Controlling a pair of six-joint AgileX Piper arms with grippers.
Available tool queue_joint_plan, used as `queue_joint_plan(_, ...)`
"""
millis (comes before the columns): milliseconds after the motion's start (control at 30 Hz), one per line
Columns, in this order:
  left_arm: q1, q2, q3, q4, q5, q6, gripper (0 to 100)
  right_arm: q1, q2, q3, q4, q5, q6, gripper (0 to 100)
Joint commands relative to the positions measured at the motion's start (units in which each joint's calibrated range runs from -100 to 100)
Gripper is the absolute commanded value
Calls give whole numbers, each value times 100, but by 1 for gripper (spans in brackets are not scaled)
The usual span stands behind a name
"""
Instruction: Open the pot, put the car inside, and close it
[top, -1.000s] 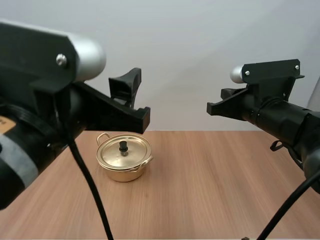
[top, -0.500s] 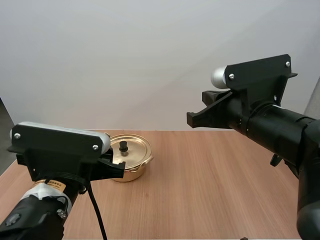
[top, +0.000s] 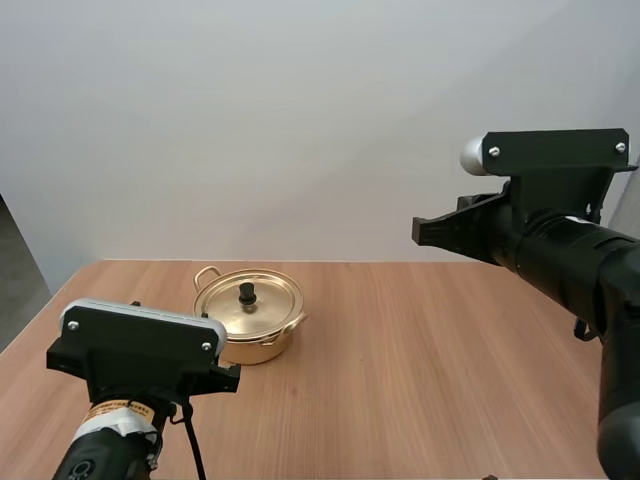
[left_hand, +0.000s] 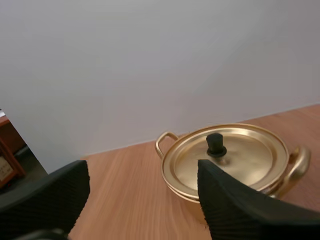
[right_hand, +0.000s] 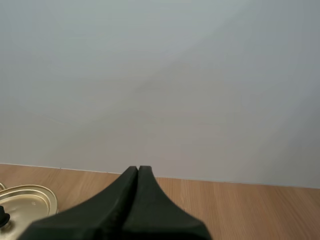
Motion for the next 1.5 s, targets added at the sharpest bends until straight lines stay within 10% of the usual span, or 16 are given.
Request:
queue_joint_plan(0, -1, -2, 0, -32, 384, 0, 100, -3, 0, 2, -1, 169, 16, 0)
queue_joint_plan(167, -1, 11, 0, 1, 1618, 78, 100, -3, 0, 2, -52, 871, 186, 0)
queue_joint_plan(267, -1, 11, 0, 1, 1616, 78, 83, -3, 0, 2, -258, 1334, 186, 0)
queue_joint_plan(500, -1, 11, 0, 1, 1562, 78, 0, 208, -284, 2, -854, 635, 186, 0)
queue_joint_plan(833, -1, 11, 0, -529, 988, -102, 0, 1404, -1019, 2, -2769, -1497, 1496, 0)
queue_joint_plan(1233, -1, 11, 0, -294, 316, -892, 0, 1461, -1060, 705, -4178, -1809, 3414, 0)
queue_joint_plan(1467, -1, 11, 0, -294, 809, -871, 0, 1461, -1889, 1451, -4321, -2465, 3425, 0)
